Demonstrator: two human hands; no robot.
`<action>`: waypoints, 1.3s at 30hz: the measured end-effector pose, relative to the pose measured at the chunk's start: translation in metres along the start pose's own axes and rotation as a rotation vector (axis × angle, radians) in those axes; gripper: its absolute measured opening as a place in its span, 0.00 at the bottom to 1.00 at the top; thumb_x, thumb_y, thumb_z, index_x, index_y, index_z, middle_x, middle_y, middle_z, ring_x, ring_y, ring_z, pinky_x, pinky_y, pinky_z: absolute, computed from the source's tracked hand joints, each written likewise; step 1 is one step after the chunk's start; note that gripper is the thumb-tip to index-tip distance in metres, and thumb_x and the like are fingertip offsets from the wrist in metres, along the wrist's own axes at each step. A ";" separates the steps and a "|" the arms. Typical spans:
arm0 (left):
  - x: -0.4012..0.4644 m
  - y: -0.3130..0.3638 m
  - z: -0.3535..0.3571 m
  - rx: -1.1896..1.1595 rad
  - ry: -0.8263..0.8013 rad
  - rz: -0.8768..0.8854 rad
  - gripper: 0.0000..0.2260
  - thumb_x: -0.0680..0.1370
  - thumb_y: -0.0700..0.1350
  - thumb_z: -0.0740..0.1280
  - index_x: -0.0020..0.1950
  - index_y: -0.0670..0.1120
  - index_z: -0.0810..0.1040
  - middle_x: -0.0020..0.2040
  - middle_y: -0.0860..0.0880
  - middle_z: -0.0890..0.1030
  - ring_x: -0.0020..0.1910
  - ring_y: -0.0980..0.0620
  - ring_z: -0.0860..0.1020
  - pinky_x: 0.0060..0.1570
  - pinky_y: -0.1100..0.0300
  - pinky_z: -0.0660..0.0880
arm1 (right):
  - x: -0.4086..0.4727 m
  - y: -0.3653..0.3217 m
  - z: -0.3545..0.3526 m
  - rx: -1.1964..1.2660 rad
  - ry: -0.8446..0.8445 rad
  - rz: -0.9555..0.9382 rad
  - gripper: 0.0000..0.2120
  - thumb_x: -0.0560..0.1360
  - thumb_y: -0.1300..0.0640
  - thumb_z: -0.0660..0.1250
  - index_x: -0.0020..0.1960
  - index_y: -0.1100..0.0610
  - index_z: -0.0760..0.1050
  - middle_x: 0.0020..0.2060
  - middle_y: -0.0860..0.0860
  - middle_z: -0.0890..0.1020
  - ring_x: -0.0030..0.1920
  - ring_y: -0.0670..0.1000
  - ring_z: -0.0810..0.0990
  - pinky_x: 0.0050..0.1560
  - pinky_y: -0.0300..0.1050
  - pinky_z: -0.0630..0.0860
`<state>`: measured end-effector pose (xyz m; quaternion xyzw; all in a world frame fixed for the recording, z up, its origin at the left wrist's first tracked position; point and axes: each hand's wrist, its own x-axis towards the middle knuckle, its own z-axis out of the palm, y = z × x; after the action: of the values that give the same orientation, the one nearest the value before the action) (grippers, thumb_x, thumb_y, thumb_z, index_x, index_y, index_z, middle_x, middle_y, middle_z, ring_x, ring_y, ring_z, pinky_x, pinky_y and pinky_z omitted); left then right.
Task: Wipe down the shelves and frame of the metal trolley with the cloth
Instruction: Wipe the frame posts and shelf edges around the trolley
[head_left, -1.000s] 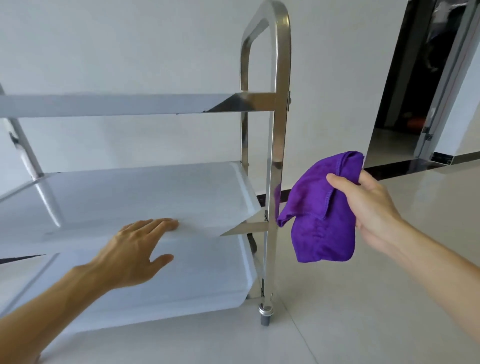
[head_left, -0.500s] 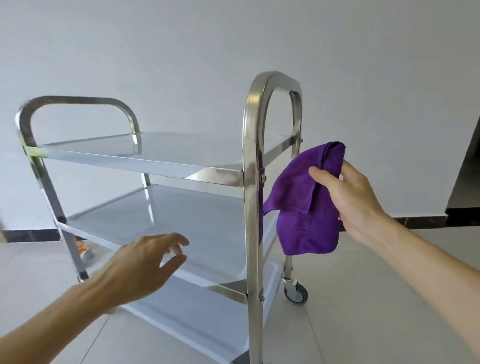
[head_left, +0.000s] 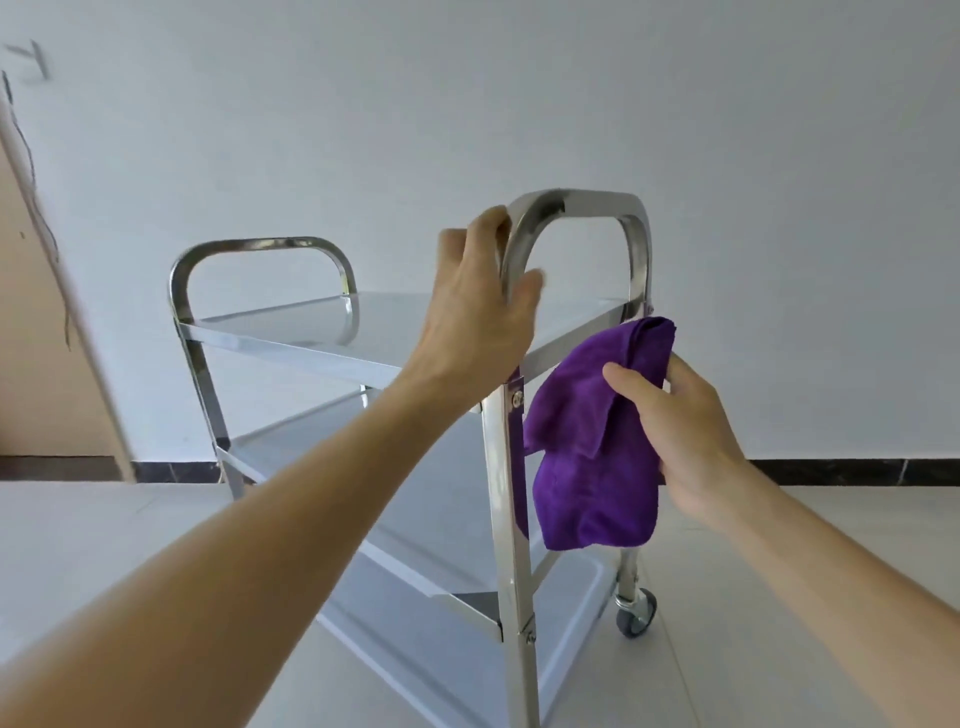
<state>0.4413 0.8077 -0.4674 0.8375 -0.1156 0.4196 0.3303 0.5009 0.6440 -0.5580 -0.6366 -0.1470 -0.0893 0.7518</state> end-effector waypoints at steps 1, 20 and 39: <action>-0.001 -0.003 0.002 0.021 0.012 0.032 0.22 0.81 0.40 0.61 0.75 0.47 0.64 0.58 0.52 0.66 0.45 0.64 0.71 0.42 0.83 0.64 | -0.003 -0.001 -0.001 -0.007 0.001 -0.007 0.01 0.76 0.51 0.70 0.46 0.47 0.80 0.48 0.51 0.85 0.50 0.55 0.85 0.50 0.56 0.83; -0.037 -0.048 -0.126 -0.143 0.221 -0.097 0.12 0.75 0.47 0.62 0.58 0.55 0.73 0.48 0.57 0.77 0.40 0.52 0.76 0.35 0.63 0.73 | -0.032 -0.018 0.128 -0.469 -0.282 -0.825 0.11 0.75 0.56 0.73 0.55 0.49 0.76 0.49 0.39 0.81 0.52 0.43 0.78 0.51 0.36 0.75; -0.065 -0.123 -0.215 0.025 0.389 0.046 0.13 0.86 0.47 0.53 0.67 0.52 0.73 0.55 0.57 0.81 0.47 0.50 0.81 0.56 0.51 0.77 | -0.064 -0.013 0.274 -0.762 -0.463 -0.864 0.22 0.78 0.35 0.56 0.65 0.45 0.74 0.65 0.43 0.76 0.69 0.49 0.66 0.70 0.56 0.62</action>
<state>0.3243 1.0348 -0.4815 0.7418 -0.0636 0.5823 0.3265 0.4070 0.9074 -0.5275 -0.7461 -0.5083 -0.2914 0.3164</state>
